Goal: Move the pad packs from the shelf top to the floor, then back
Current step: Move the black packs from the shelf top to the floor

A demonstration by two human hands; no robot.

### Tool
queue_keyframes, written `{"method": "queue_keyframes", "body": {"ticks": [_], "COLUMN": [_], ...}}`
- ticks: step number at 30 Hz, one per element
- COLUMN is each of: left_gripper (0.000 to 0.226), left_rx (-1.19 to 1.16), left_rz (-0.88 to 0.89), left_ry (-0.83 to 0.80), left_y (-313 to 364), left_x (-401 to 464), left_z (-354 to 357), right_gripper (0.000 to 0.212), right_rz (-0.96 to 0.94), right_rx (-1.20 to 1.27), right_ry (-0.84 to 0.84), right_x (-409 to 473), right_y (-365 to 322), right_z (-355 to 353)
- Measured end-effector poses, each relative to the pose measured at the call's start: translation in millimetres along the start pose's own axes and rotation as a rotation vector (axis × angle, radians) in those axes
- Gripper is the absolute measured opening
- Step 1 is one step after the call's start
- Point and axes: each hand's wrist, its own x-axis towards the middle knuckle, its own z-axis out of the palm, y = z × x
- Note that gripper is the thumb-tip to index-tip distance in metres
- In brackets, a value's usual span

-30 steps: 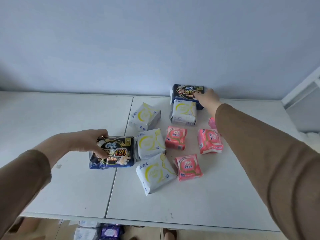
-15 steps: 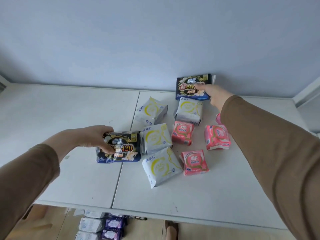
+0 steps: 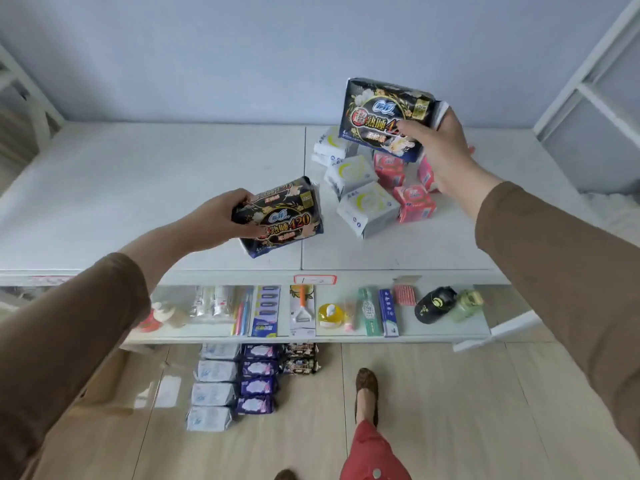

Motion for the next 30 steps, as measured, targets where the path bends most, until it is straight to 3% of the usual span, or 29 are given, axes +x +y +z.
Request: {"method": "queue_keyframes", "body": {"ticks": [6,9,15,21,24,30], "left_gripper": [0.039,0.041,0.054,0.065,0.059,0.053], "left_rx": [-0.038,-0.045,0.05,0.106,0.108,0.212], "left_rz": [-0.017,-0.052,-0.156,-0.258,-0.28,-0.161], "left_ry": [-0.134,-0.166,-0.227,-0.328,-0.349,-0.39], "left_y": [-19.4,-37.6,-85.9,-150.6,-184.4,-262.1], "left_x": [-110.9,-148.3,-209.5,-248.7,-257.8,-247.8], "left_z": [28.6,55.3,130.8,226.9,272.8,361.3], "right_gripper": [0.042,0.047,0.049,0.047,0.047,0.043], "right_rz": [0.087,0.142,0.306,0.414,0.458,0.528], "right_rx": [-0.013,-0.064,-0.096,-0.332,-0.449,-0.627], "right_ry": [-0.162,-0.218,-0.223,-0.258,-0.287,-0.36], "right_x": [-147.5,-199.1,-290.1,-371.2,-402.9,-434.0], "right_y": [0.7,21.3,83.4,184.8,236.8,360.0], "right_z": [13.3,8.3,-10.9,-28.9,-22.5,11.0]}}
